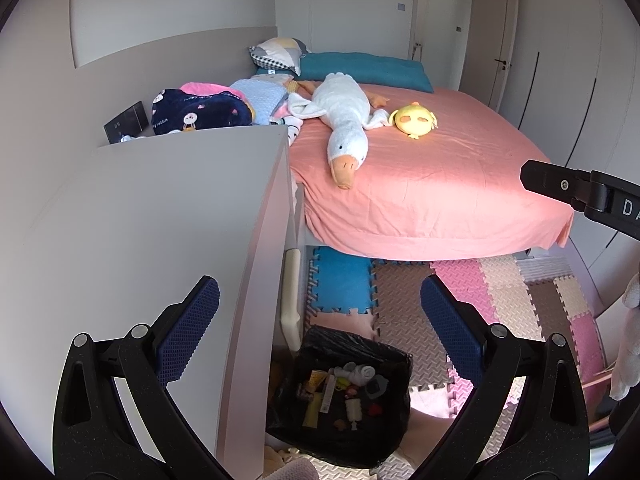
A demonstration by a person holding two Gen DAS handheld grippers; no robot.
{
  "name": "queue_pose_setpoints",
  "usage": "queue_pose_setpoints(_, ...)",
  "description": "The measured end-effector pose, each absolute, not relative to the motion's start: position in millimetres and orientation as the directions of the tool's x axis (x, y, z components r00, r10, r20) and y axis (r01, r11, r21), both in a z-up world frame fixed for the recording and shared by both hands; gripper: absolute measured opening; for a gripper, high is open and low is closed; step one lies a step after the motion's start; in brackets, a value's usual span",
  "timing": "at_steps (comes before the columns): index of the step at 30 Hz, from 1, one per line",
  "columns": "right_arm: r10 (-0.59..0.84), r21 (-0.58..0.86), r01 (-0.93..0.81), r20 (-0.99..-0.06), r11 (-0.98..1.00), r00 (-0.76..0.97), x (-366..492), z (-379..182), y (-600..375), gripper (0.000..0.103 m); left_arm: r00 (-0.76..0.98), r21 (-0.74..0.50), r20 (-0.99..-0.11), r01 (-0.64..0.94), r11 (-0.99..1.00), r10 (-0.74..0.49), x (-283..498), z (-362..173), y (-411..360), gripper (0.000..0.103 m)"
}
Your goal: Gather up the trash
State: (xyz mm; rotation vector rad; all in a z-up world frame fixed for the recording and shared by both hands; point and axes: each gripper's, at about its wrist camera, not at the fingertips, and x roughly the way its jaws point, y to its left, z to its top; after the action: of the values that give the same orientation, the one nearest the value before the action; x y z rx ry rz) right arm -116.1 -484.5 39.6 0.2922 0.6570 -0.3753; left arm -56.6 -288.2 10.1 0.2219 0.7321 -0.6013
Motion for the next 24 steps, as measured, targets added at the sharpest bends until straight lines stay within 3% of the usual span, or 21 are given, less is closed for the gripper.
queue_pose_setpoints(24, -0.239, 0.148, 0.425, -0.645, 0.893, 0.726, -115.8, 35.9, -484.2, 0.076, 0.589, 0.008, -0.694, 0.581, 0.814, -0.413, -58.1, 10.9, -288.9, 0.097)
